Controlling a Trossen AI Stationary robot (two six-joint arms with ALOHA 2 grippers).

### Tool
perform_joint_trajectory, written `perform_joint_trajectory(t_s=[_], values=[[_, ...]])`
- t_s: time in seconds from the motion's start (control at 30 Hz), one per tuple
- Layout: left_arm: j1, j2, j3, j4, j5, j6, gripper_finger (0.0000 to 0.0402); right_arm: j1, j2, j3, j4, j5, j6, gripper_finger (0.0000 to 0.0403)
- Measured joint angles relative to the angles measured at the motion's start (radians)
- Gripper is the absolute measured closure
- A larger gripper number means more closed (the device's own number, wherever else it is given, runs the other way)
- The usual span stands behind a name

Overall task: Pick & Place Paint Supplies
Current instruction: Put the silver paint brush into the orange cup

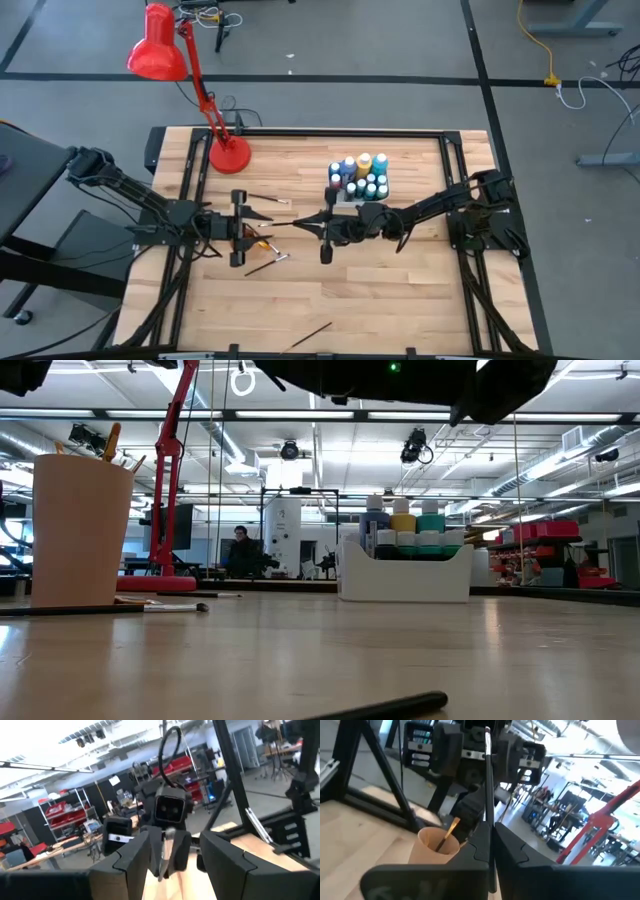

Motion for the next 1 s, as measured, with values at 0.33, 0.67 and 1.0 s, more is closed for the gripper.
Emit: perform_joint_trajectory(t_s=[0.33,0.67,1.0], values=[[0.0,0.0,0.0,0.006,0.035,0.048,0.0233,-0.002,-0.002,0.001,-0.012,-0.009,0.004,0.0396],[0.0,-0.001,0.0,0.008,0.066,0.07,0.0379,-0.001,-0.002,0.0,-0.017,-0.027,-0.003,0.0385],[0.0,0.0,0.0,-0.083,0.008,-0.006,0.0384,0.013,-0.002,0.0,-0.011,0.005,-0.021,0.033]])
